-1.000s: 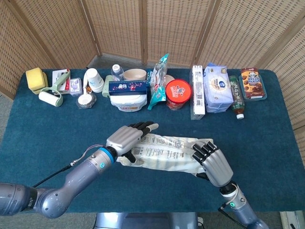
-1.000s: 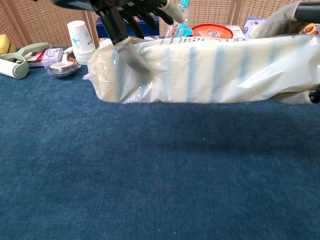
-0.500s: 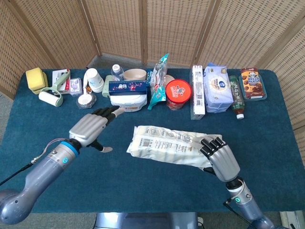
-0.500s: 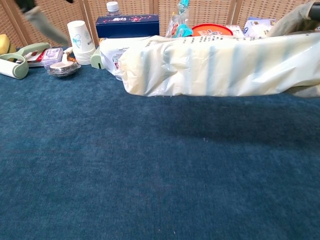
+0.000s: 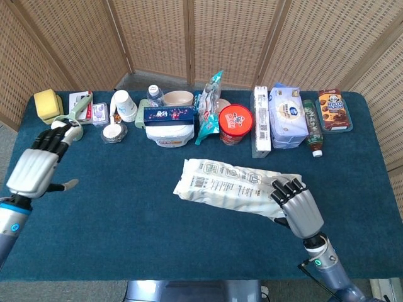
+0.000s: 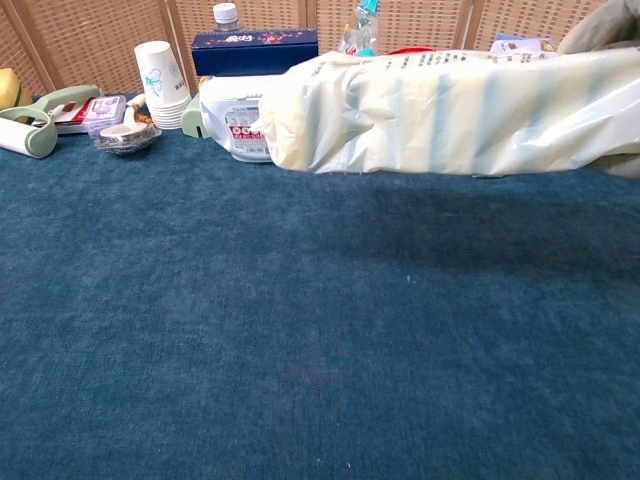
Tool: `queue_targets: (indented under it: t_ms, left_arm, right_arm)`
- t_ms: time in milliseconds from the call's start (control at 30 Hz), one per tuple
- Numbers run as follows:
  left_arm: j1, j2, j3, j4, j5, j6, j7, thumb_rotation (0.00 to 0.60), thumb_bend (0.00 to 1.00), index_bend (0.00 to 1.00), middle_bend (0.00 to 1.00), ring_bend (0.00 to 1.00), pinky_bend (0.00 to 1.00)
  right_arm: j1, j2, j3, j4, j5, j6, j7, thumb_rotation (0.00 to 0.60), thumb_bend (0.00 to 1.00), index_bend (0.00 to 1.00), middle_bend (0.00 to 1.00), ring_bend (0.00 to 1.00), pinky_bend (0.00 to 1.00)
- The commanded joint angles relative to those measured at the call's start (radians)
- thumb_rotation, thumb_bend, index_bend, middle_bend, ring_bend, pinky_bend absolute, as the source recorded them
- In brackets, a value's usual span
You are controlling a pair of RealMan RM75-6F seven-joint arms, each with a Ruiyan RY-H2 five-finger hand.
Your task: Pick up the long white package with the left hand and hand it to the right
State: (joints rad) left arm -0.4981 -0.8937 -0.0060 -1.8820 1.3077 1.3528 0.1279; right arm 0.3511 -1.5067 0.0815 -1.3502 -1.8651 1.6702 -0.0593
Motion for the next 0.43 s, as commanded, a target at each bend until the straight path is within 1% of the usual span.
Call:
queue_targets:
  t_ms: [33,200,433]
  left_arm:
    - [0.142,-0.101,0.057,0.133,0.079,0.137,-0.124,0.600,0.00,0.00,0.00,0.00,0.05]
    - [0.236,-0.138,0.075,0.187,0.065,0.196,-0.212,0.600,0.00,0.00,0.00,0.00,0.05]
    - [0.329,-0.152,0.090,0.258,0.058,0.243,-0.278,0.600,0.00,0.00,0.00,0.00,0.05]
  right_arm:
    - [-0.001,0.000,-0.002,-0.004,0.002,-0.003,-0.012,0.600,0.60,0.77,0.80,0.56,0.58]
    - [-0.004,0.001,-0.002,-0.007,0.007,0.001,-0.015,0.600,0.60,0.77,0.80,0.55,0.58]
    - [-0.009,-0.002,-0.002,-0.003,0.011,0.010,-0.014,0.600,0.60,0.77,0.80,0.54,0.58]
